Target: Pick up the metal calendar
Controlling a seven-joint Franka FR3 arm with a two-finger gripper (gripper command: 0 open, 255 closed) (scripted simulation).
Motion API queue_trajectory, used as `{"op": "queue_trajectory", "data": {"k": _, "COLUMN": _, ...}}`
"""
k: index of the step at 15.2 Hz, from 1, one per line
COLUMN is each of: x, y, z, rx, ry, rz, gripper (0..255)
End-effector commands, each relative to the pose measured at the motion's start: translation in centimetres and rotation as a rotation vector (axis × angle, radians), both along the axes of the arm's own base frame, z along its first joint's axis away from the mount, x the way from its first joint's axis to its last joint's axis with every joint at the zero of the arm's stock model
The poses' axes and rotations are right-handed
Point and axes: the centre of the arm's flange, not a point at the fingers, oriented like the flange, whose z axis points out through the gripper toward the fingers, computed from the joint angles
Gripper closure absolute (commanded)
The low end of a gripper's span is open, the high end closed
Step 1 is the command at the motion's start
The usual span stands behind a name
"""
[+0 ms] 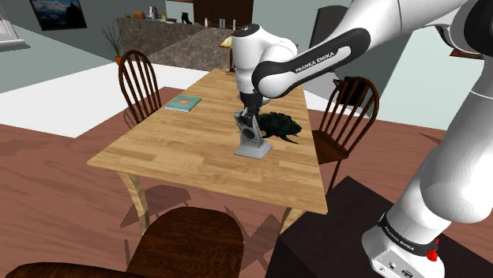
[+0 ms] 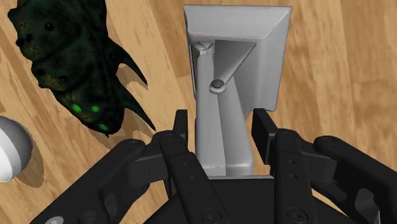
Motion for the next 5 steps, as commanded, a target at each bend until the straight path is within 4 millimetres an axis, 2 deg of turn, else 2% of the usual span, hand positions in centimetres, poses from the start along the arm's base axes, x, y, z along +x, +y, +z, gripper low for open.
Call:
{"op": "queue_trajectory", "data": {"k": 1, "x": 0.0, "y": 0.1, "z": 1.3, "rx": 0.000, "ry": -0.001, "rz": 0.000, "gripper": 255}}
{"op": "queue_trajectory", "data": {"k": 3, "x": 0.0, "y": 0.1, "z": 2.4, "rx": 0.000, "ry": -0.001, "rz": 0.000, "gripper": 255}}
{"op": "queue_trajectory", "data": {"k": 5, "x": 0.0, "y": 0.1, "z": 2.4, "rx": 0.000, "ry": -0.001, "rz": 0.000, "gripper": 255}}
